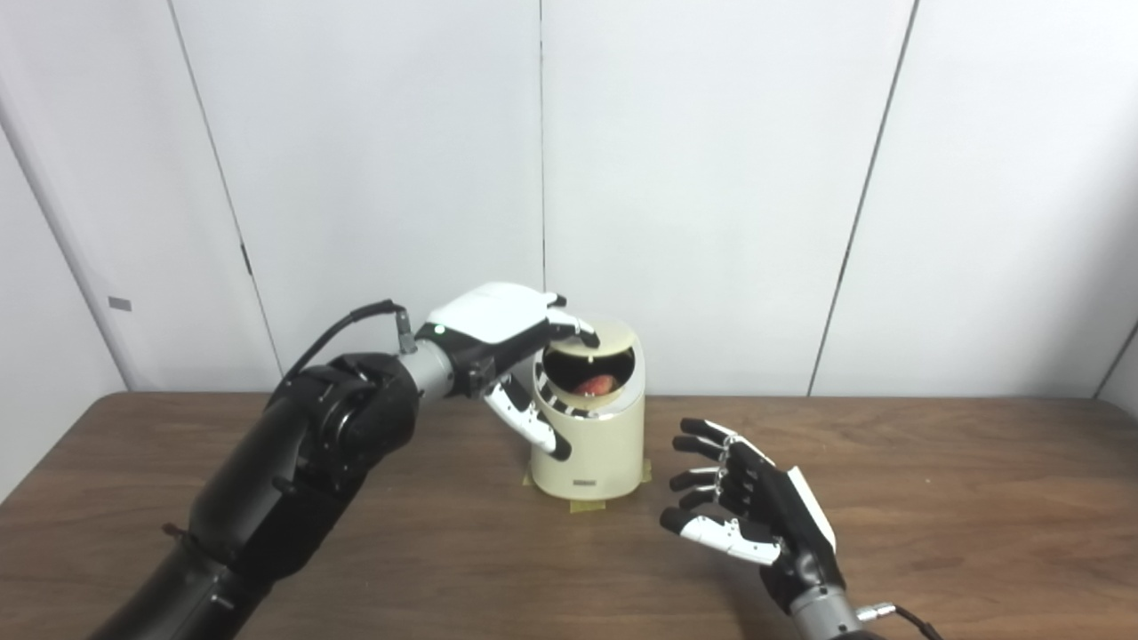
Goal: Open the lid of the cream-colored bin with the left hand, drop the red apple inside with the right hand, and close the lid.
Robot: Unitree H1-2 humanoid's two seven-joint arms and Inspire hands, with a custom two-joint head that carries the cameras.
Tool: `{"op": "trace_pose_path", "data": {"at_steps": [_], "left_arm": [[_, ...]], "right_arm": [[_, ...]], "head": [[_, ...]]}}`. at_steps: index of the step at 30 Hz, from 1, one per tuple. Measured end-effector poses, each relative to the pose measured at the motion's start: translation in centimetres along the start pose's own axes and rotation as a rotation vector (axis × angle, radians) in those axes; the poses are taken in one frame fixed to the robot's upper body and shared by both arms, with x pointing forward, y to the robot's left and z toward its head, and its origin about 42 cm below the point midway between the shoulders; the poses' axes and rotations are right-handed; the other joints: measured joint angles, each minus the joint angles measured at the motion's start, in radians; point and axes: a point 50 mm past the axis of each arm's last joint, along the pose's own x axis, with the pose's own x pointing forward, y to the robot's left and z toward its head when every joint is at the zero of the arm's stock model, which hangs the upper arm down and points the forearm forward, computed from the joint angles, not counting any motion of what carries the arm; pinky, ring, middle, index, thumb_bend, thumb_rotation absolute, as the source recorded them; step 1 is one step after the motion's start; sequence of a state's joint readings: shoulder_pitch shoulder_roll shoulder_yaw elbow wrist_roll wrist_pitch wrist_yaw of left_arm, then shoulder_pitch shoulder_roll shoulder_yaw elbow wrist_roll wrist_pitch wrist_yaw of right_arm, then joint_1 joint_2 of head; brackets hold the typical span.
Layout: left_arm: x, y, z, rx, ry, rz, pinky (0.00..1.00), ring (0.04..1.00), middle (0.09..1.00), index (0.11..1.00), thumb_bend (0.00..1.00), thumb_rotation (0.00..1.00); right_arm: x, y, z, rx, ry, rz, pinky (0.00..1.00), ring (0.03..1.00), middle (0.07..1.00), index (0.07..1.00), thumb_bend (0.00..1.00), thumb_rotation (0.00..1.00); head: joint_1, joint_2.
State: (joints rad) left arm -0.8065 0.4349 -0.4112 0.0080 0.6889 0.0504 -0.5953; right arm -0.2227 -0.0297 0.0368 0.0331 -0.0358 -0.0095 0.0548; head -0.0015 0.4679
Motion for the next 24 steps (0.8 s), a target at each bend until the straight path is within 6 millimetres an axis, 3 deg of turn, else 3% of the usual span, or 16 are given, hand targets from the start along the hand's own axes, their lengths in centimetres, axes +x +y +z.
{"op": "trace_pose_path", "data": {"at_steps": [9, 16, 24], "left_arm": [[0.1, -0.5, 0.6, 0.002, -0.030, -0.002, 1.00, 1.000, 0.887, 0.869, 0.97, 0.36], [0.3, -2.4, 1.2, 0.093, -0.005, -0.068, 1.00, 1.000, 0.902, 0.882, 0.97, 0.37], [0.7, -3.1, 1.6, 0.164, 0.032, -0.107, 1.00, 1.000, 0.917, 0.890, 0.99, 0.38]], "right_arm": [[0.0, 0.1, 0.2, 0.005, -0.002, 0.001, 0.49, 0.588, 0.761, 0.776, 0.79, 0.26], [0.0, 0.1, 0.5, 0.006, -0.012, 0.000, 0.48, 0.581, 0.759, 0.779, 0.78, 0.25], [0.0, 0.1, 0.8, 0.010, -0.023, -0.001, 0.47, 0.576, 0.758, 0.777, 0.77, 0.25]], "head": [[-0.002, 0.006], [-0.006, 0.009], [-0.009, 0.015]]}}
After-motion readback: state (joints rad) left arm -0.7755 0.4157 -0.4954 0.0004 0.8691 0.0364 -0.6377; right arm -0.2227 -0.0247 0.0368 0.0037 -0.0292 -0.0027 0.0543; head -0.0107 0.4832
